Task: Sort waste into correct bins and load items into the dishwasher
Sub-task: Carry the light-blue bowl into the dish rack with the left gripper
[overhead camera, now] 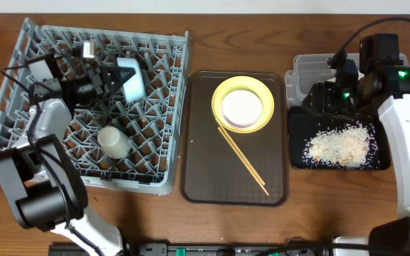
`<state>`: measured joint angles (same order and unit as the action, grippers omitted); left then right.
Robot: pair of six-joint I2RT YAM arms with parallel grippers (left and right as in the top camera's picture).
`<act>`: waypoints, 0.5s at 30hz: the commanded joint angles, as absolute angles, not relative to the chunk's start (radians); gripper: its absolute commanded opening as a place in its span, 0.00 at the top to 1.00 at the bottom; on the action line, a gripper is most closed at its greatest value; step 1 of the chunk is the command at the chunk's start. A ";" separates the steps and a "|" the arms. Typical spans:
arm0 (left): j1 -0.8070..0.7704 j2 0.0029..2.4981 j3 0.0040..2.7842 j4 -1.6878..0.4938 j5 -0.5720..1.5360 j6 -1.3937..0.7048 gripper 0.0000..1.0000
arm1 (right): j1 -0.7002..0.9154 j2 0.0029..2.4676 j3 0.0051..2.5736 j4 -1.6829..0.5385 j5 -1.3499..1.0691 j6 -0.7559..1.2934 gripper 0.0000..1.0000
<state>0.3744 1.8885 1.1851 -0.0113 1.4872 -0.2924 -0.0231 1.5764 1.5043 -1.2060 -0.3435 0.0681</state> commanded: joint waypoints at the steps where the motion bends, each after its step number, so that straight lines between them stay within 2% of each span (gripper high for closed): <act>1: 0.411 1.922 1.195 -0.006 1.488 -0.309 0.77 | -0.025 1.556 1.524 -1.208 -0.347 0.070 0.38; 3: 0.443 1.943 1.195 -0.006 1.472 -0.309 0.77 | -0.025 1.556 1.524 -1.212 -0.347 0.070 0.38; 4: 0.454 1.949 1.195 -0.006 1.468 -0.309 0.72 | -0.025 1.556 1.524 -1.213 -0.347 0.070 0.38; 5: 0.467 1.952 1.195 -0.007 1.463 -0.309 0.55 | -0.025 1.556 1.524 -1.216 -0.347 0.070 0.38; 7: 0.496 1.953 1.195 -0.012 1.451 -0.309 0.48 | -0.025 1.556 1.524 -1.216 -0.347 0.070 0.38; 10: 0.538 1.953 1.195 -0.018 1.446 -0.309 0.25 | -0.025 1.556 1.524 -1.216 -0.347 0.070 0.38; 12: 0.567 1.953 1.195 -0.028 1.430 -0.310 0.18 | -0.025 1.556 1.524 -1.216 -0.347 0.070 0.38; 15: 0.612 1.952 1.195 -0.079 1.383 -0.313 0.13 | -0.025 1.556 1.524 -1.216 -0.347 0.070 0.38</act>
